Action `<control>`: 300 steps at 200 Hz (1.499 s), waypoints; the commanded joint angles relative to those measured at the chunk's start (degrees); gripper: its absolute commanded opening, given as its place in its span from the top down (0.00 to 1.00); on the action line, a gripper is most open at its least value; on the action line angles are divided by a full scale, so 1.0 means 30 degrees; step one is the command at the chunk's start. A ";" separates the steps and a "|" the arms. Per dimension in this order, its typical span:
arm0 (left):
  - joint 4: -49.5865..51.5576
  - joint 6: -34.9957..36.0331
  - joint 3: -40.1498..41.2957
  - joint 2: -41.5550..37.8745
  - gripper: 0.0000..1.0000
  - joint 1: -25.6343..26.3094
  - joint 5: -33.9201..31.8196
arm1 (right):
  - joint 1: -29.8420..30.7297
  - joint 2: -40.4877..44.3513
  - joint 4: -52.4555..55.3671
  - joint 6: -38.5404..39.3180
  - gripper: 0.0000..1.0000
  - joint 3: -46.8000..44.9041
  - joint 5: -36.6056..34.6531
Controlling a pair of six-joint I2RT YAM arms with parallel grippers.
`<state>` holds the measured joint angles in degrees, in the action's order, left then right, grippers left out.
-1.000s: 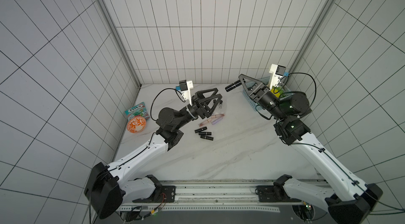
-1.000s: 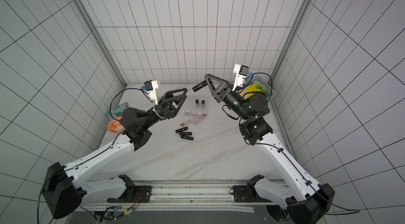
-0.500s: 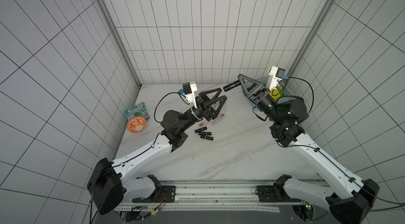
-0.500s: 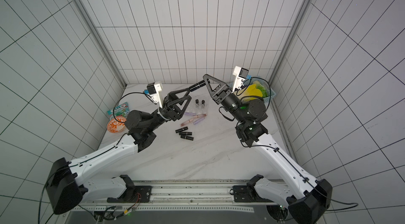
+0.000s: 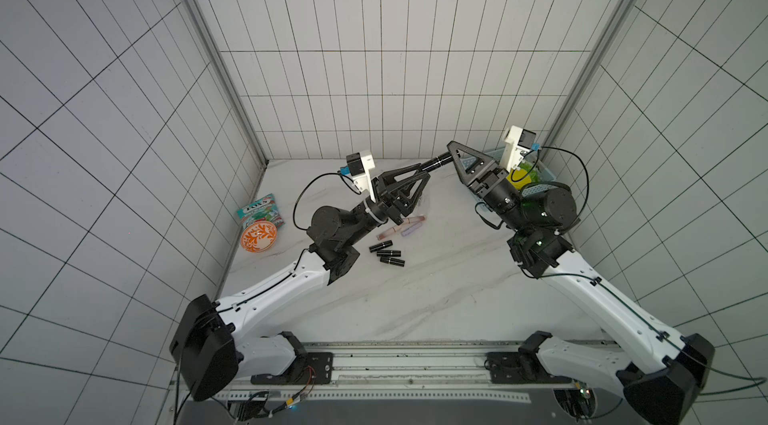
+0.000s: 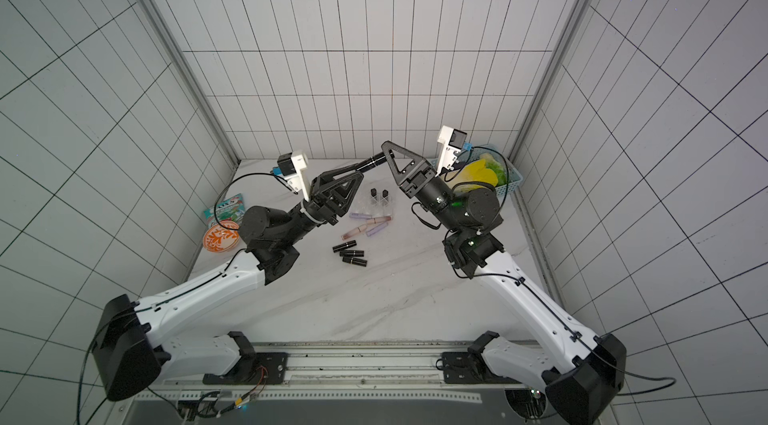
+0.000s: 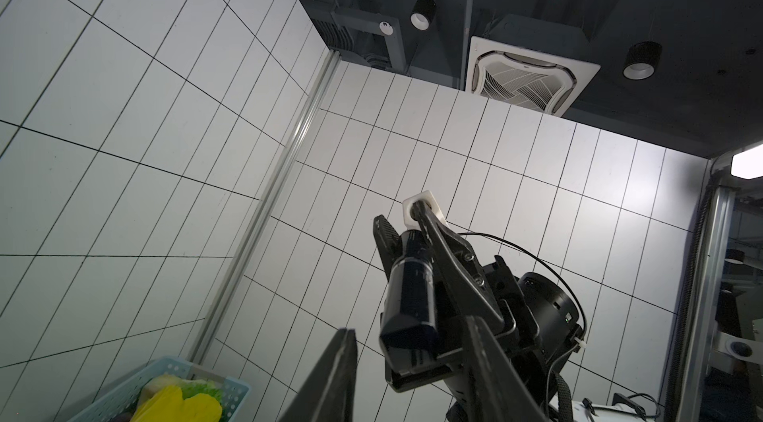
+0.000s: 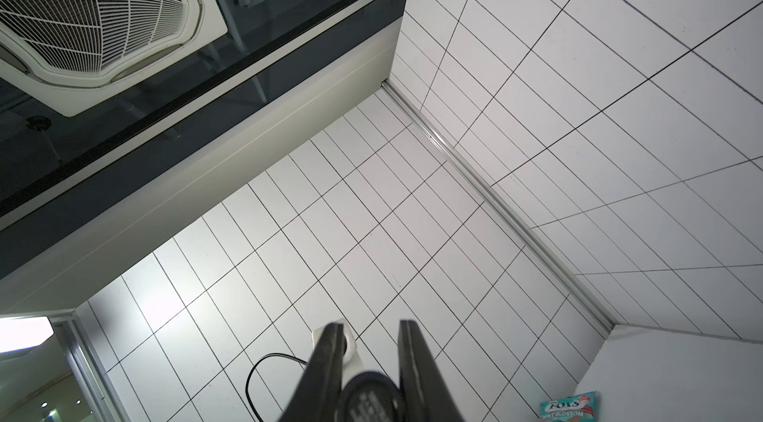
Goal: Arrange the lipsticks in the organizer
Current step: Pick up the lipstick at the center of the board, then place the lipstick in the storage box.
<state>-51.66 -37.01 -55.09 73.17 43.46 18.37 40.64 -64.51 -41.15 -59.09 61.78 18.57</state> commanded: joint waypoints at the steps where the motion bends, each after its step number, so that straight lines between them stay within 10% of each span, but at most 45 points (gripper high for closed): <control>1: -0.0095 0.0180 -0.0620 0.0207 0.62 0.0044 -0.0124 | 0.0332 -0.0198 -0.1100 -0.0259 0.89 -0.0319 -0.0037; 143: 0.0520 0.0260 -0.1179 0.0237 0.93 0.0044 -0.0366 | 0.0515 -0.0410 -0.0650 -0.0035 0.86 0.0037 0.0181; 191: 0.1378 0.1146 -0.0354 -0.0712 0.95 -0.0050 -0.1693 | 0.0344 0.0370 0.3270 0.2001 0.12 0.0758 0.0313; 254: 1.4774 0.5659 -0.1620 -0.4095 0.95 -0.1934 -0.3987 | -0.1448 0.4082 1.5132 0.8423 0.01 0.2490 -0.3227; 300: 2.4542 0.7846 -0.5825 -0.1272 0.96 -0.4510 -0.4618 | -0.2405 0.4271 2.0478 1.1796 0.01 0.3814 -0.5639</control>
<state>1.02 -19.25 -67.92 64.14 32.62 6.72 34.79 -50.48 7.64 -32.01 70.50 7.05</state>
